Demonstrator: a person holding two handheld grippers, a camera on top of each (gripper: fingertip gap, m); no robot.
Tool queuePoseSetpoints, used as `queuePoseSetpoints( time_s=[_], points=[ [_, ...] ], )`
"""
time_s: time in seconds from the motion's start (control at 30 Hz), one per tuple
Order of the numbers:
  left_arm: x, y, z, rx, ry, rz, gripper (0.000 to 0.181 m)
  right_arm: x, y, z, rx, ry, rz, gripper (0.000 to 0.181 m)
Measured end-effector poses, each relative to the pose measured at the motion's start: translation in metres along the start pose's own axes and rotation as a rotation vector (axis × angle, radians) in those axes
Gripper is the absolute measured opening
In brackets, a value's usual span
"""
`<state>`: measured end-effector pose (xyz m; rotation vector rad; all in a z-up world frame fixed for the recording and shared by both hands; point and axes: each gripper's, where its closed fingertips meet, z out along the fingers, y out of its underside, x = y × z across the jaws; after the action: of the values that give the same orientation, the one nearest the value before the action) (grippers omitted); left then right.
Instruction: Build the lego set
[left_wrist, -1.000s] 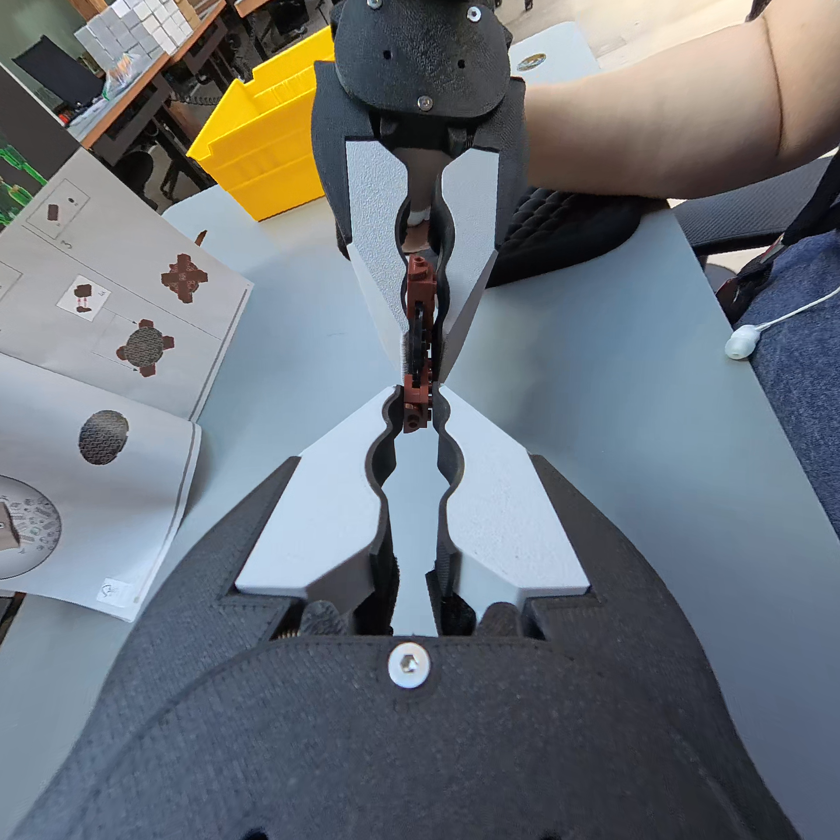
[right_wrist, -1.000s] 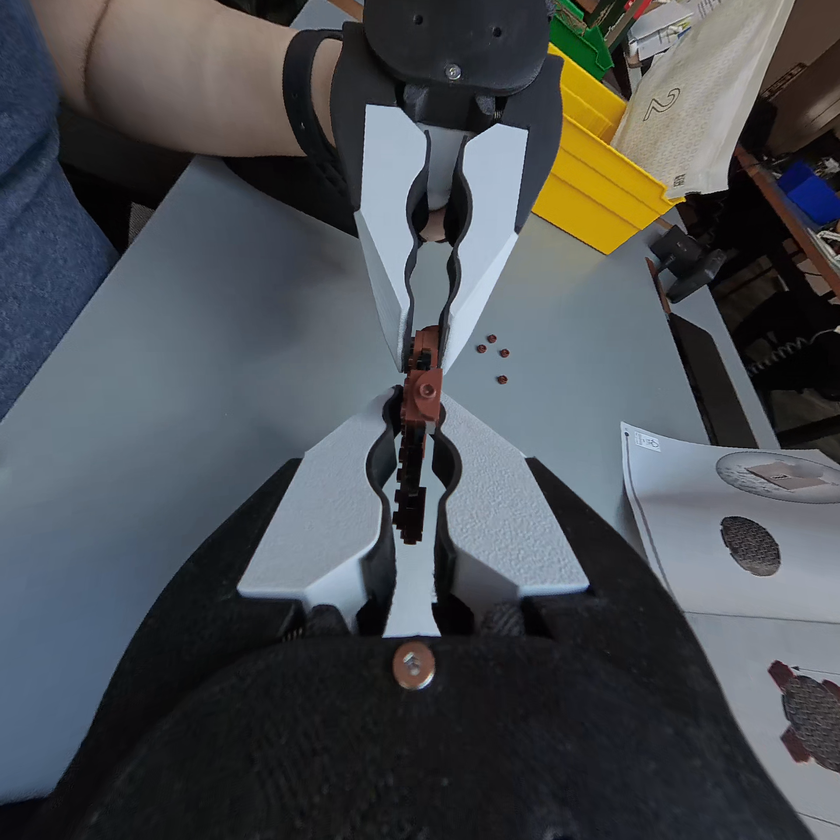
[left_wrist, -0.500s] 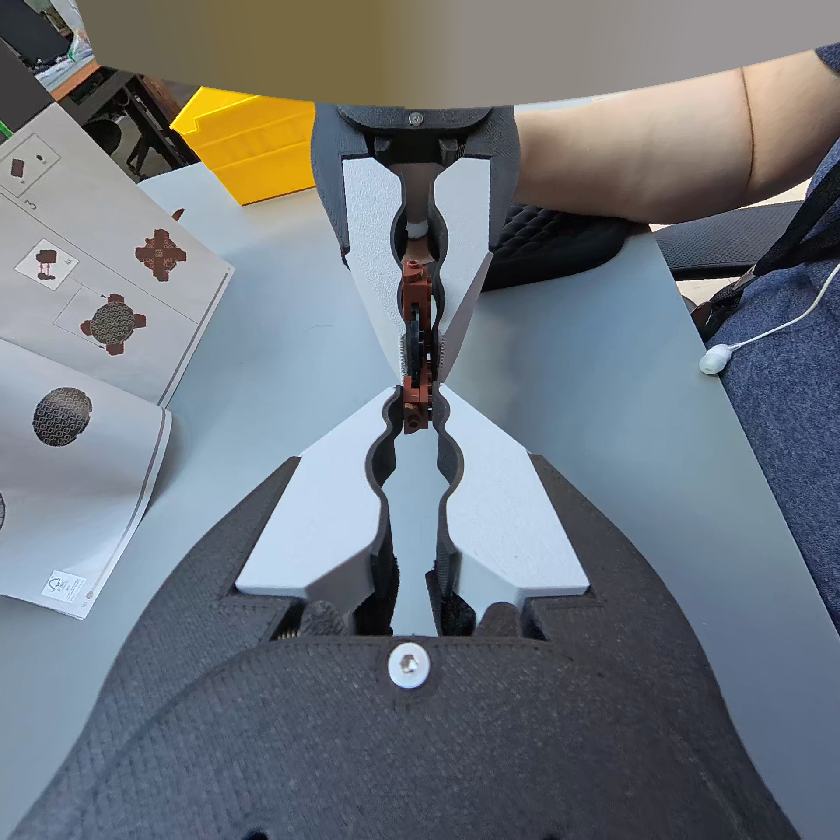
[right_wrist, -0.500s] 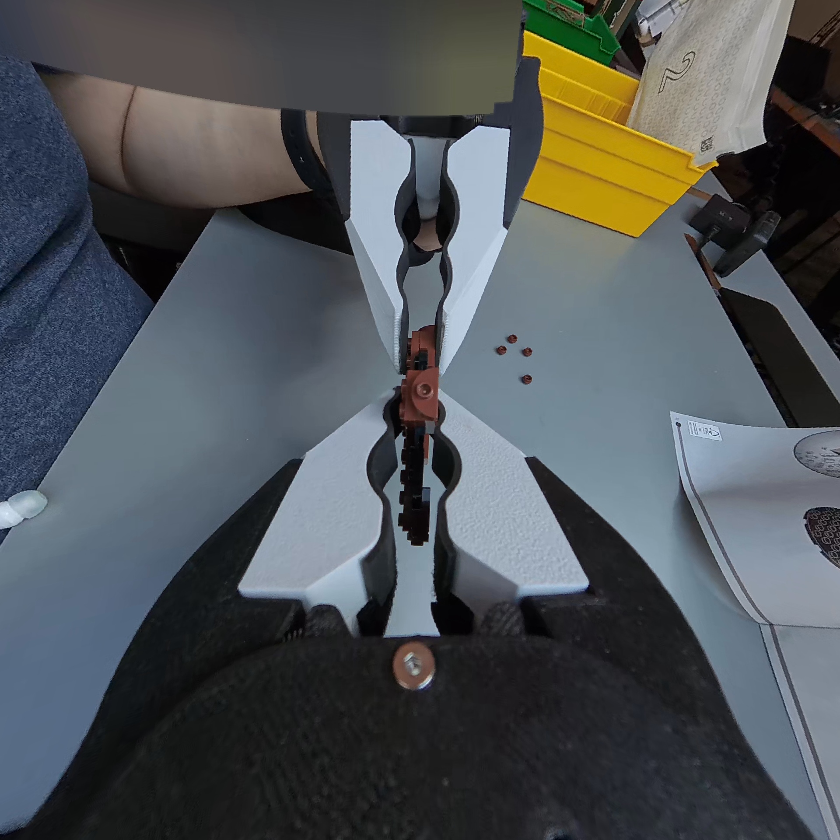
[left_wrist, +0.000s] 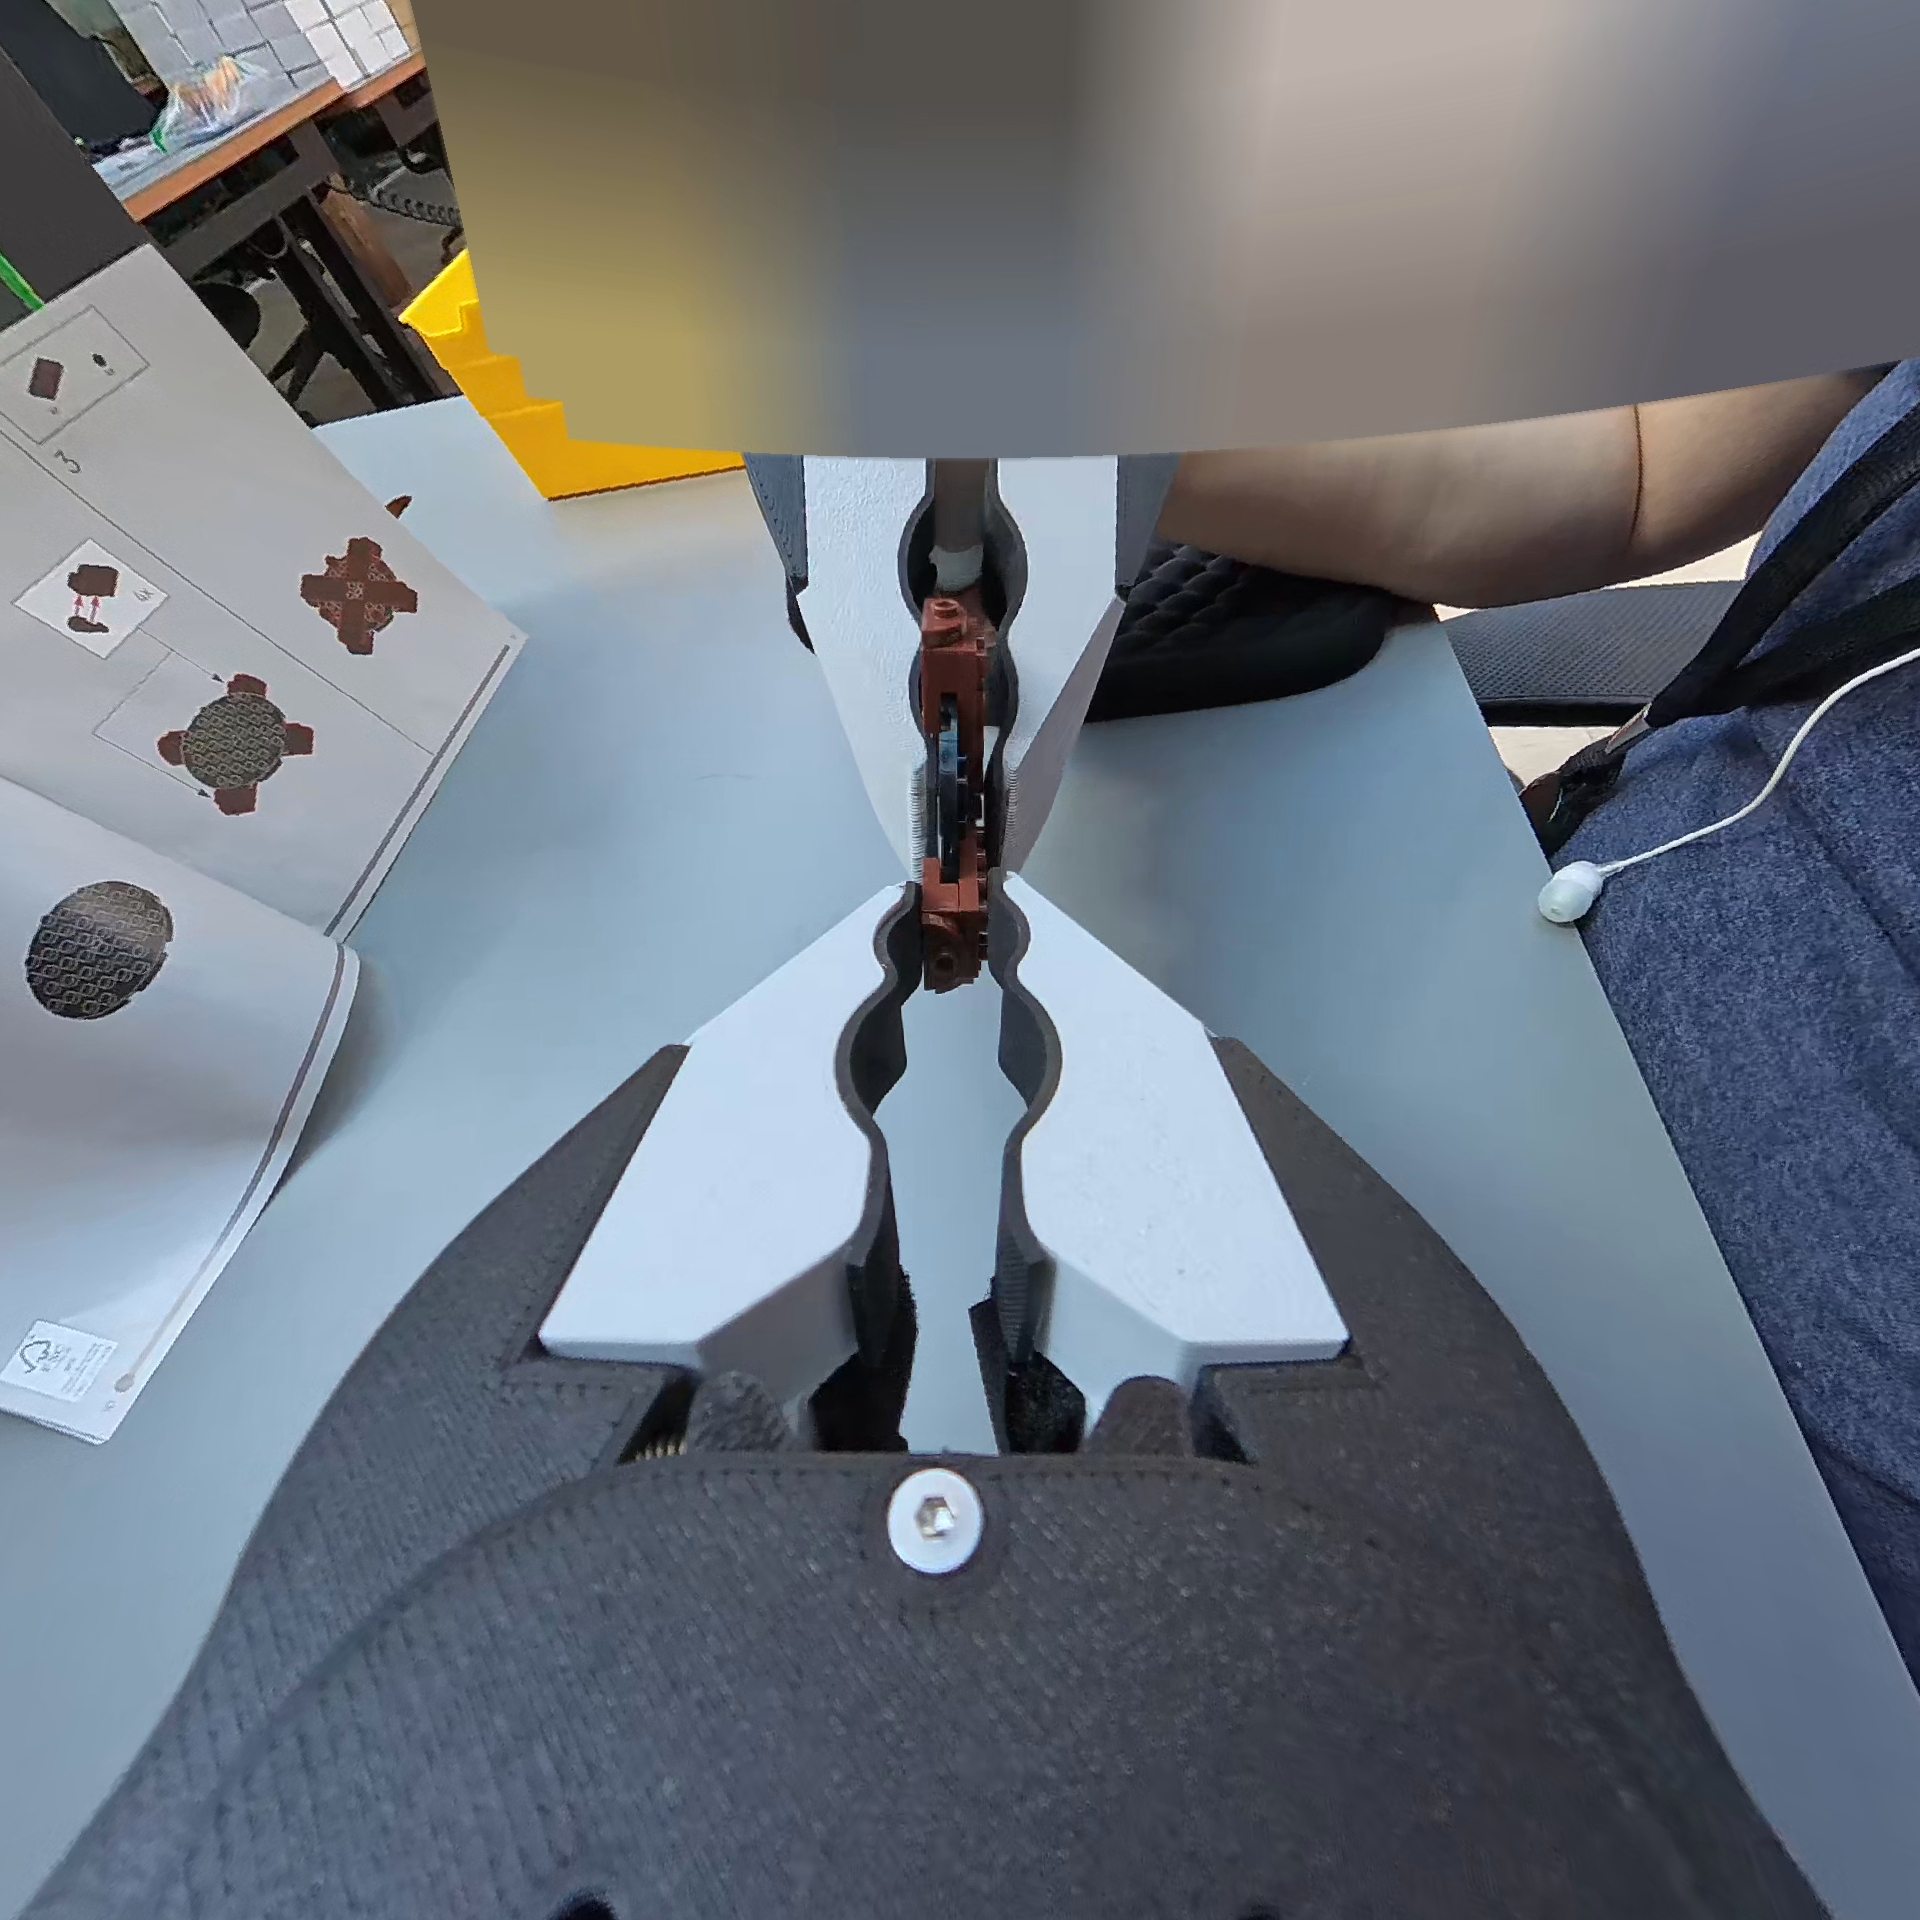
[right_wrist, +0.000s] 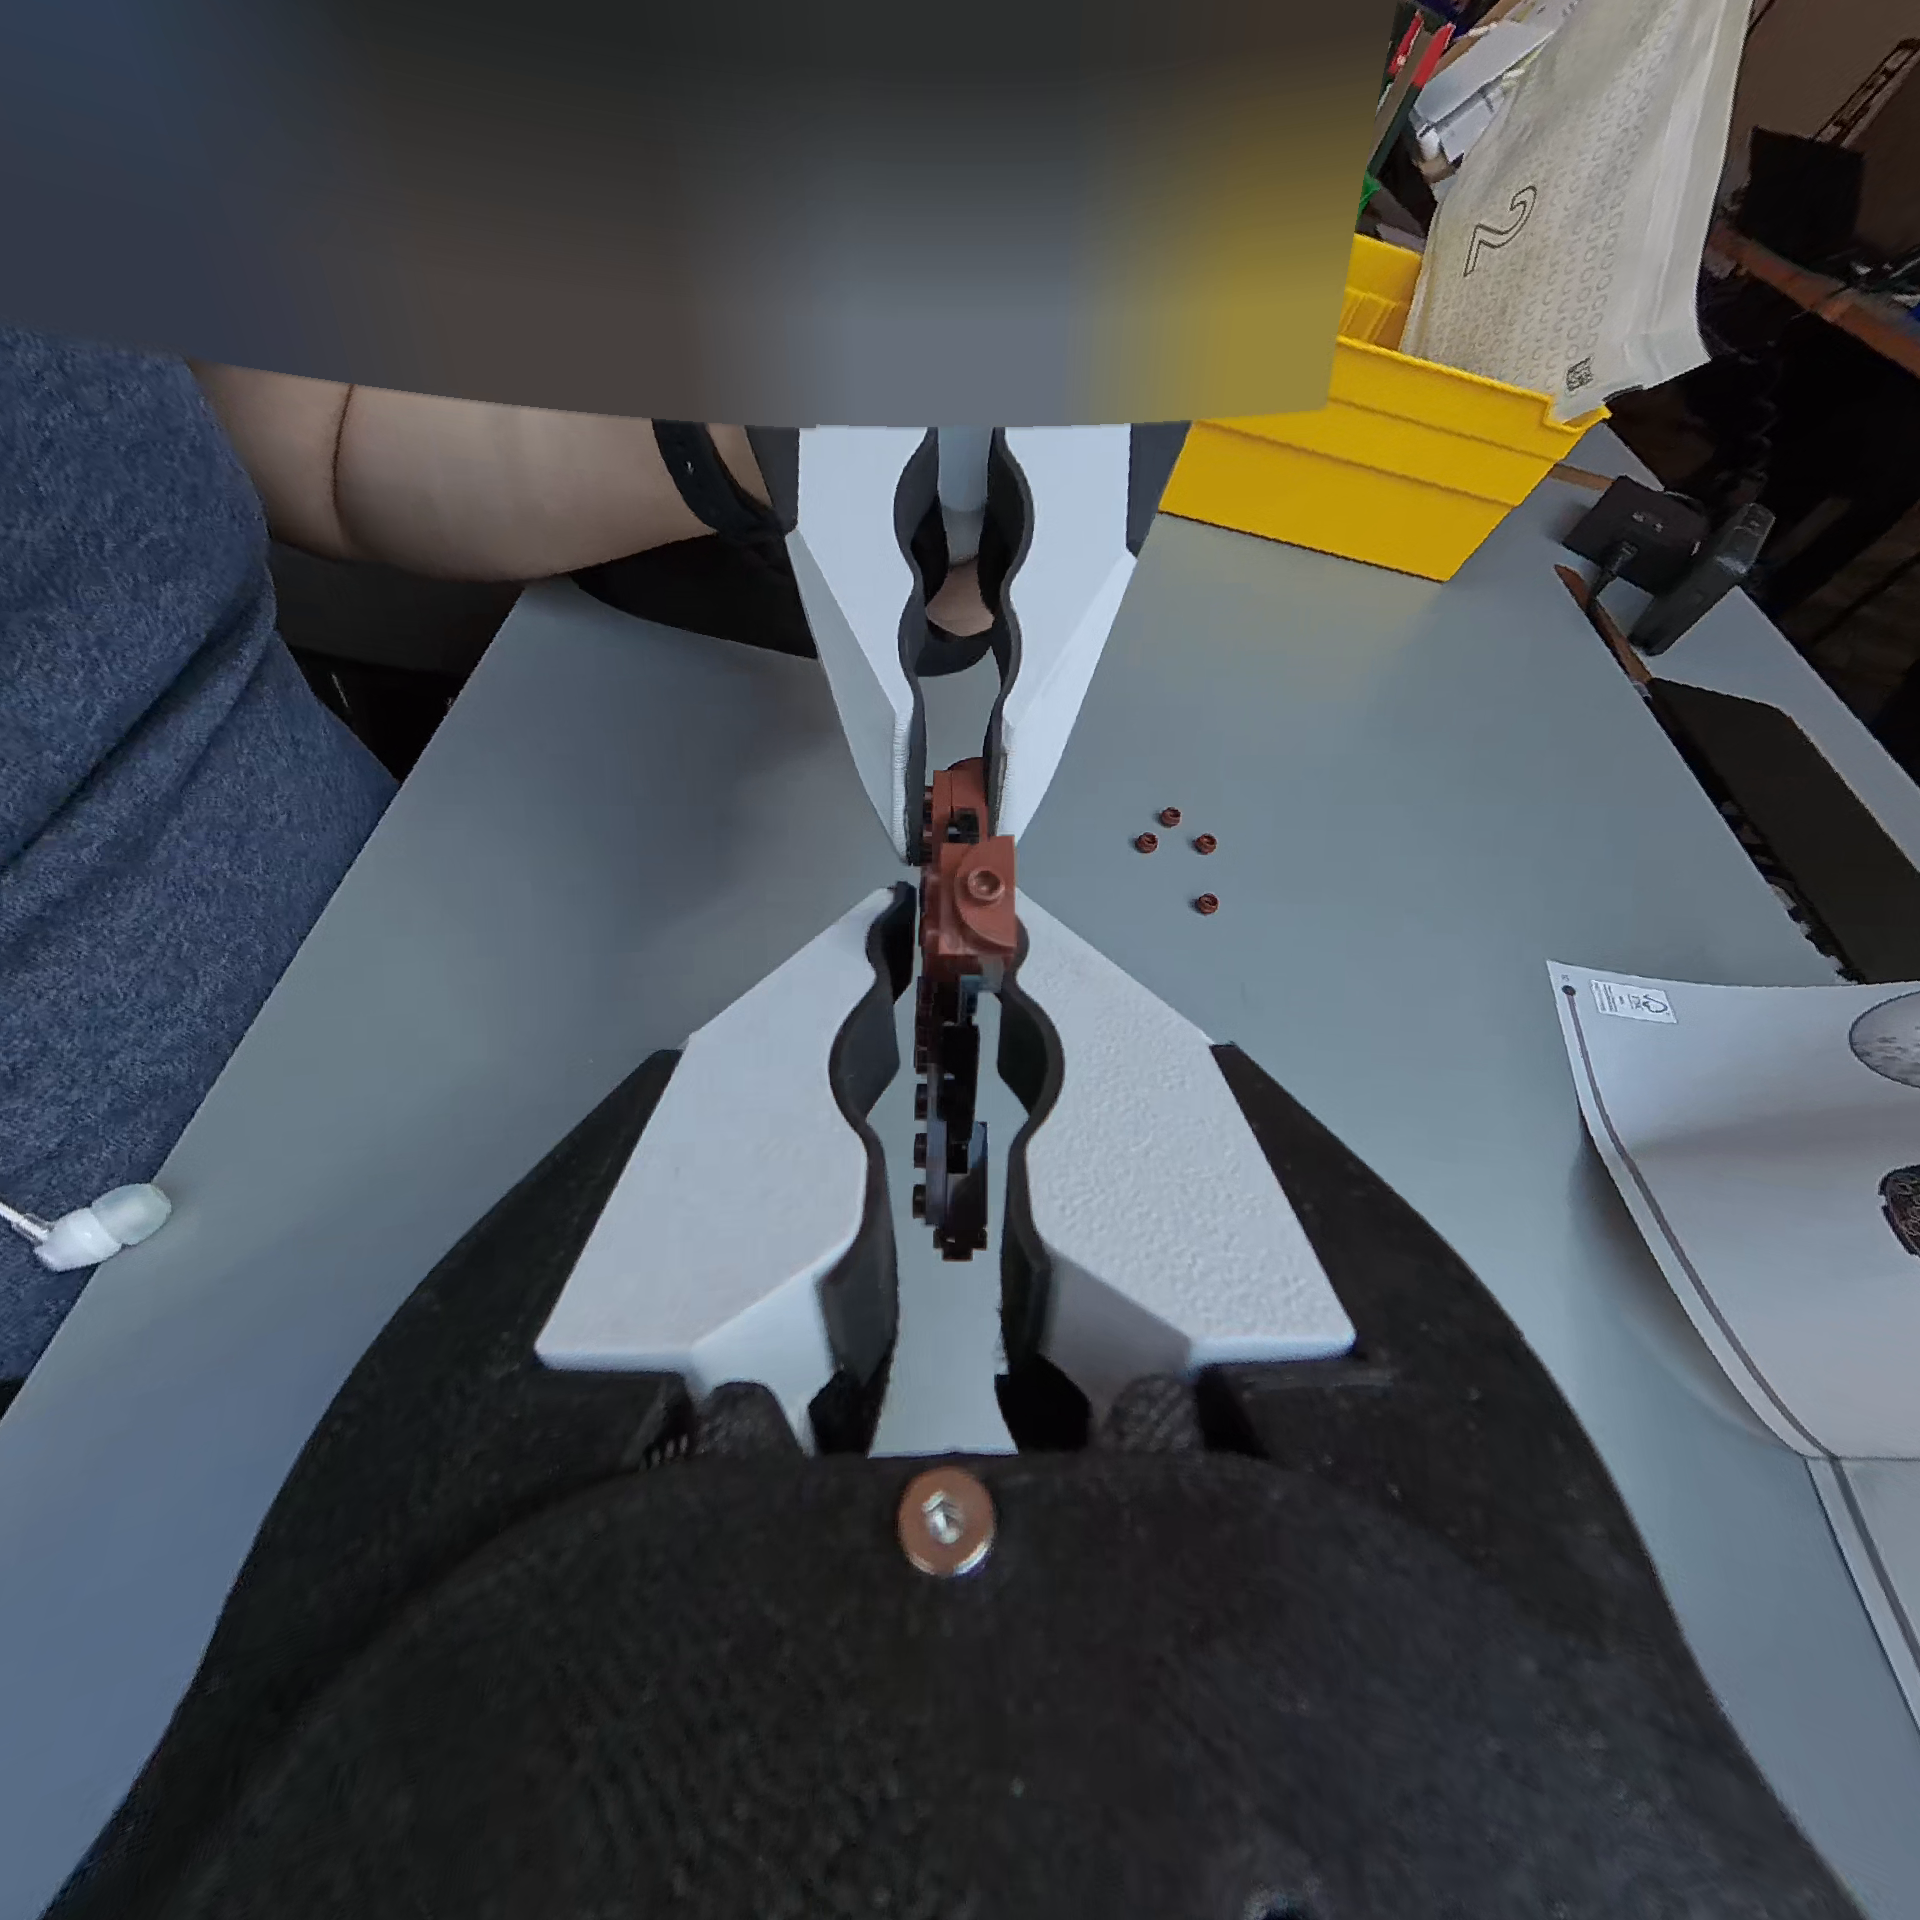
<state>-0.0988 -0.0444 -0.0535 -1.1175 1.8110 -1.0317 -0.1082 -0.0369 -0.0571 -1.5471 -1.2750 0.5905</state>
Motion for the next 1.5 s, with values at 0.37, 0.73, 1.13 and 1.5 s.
queuePoseSetpoints(
  time_s=[0.37,0.73,1.13,1.5],
  points=[
    [-0.002,0.001,0.000,0.004,-0.020,0.004,0.012,0.001,0.001,0.001,-0.013,0.012,-0.009,0.007],
    [-0.006,0.005,0.000,0.015,-0.007,-0.054,0.012,0.006,-0.009,-0.007,0.071,0.001,0.066,0.007],
    [-0.009,-0.007,-0.001,0.102,0.001,-0.108,0.012,0.009,-0.010,-0.011,0.119,-0.056,0.203,0.007],
    [-0.007,-0.008,0.000,0.098,0.023,-0.123,0.009,0.006,-0.011,-0.013,0.133,-0.089,0.221,0.007]
  ],
)
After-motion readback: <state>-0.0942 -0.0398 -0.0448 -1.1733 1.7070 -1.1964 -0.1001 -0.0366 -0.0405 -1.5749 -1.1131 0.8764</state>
